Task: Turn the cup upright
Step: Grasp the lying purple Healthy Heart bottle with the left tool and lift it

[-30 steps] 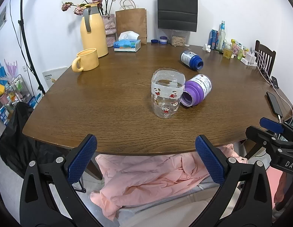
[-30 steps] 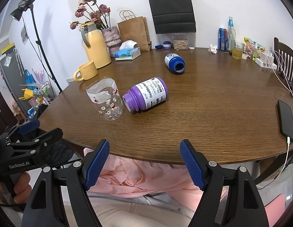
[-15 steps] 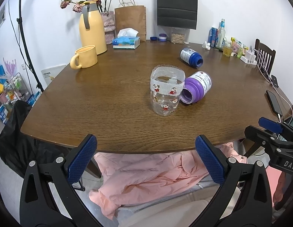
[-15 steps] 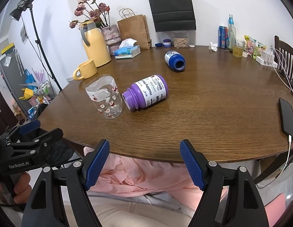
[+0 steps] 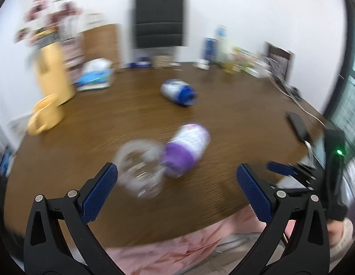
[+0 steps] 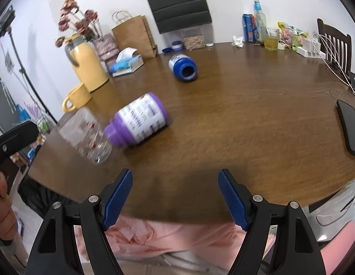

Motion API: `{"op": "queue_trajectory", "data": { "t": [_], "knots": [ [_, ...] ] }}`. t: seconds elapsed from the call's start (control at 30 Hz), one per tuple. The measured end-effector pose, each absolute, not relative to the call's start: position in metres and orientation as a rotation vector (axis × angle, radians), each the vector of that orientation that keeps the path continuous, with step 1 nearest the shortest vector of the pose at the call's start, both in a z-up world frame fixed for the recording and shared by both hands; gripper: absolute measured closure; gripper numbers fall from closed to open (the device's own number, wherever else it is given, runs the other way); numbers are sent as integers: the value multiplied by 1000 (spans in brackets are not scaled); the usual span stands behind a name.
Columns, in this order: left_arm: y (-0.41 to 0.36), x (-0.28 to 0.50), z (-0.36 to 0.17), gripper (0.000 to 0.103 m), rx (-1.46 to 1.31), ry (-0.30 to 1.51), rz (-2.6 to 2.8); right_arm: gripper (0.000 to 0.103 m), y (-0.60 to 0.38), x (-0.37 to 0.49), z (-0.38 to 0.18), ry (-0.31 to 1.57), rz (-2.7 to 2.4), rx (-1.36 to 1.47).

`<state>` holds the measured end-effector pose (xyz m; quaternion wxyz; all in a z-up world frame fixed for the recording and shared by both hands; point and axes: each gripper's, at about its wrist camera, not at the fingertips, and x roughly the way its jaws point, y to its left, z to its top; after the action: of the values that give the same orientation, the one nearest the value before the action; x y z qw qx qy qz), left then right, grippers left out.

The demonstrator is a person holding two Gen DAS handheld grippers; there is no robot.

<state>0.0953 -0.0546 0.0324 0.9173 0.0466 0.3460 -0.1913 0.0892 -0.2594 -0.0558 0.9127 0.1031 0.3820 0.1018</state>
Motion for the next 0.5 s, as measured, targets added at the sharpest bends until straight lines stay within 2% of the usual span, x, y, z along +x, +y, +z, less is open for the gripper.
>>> {"op": "queue_trajectory", "data": {
  "t": [0.07,0.17,0.3,0.33,0.37,0.4,0.5],
  "knots": [
    [-73,114,29,2,148,730,-417,22,-268,96,-53,775,192,221],
    [-94,160,14,15,189,862,-431,22,-284,104,-51,760,167,240],
    [-124,211,-25,17,317,1068,-433,22,-301,117,-57,772,157,273],
    [-128,215,-27,19,361,1047,-392,22,-304,119,-59,777,160,279],
    [-132,220,-30,29,388,1055,-377,22,-306,122,-61,782,163,285],
    [-135,227,-33,45,365,1104,-400,22,-309,126,-65,790,167,292],
    [-143,235,-41,45,367,1130,-405,22,-316,133,-73,803,174,306]
  ]
}}
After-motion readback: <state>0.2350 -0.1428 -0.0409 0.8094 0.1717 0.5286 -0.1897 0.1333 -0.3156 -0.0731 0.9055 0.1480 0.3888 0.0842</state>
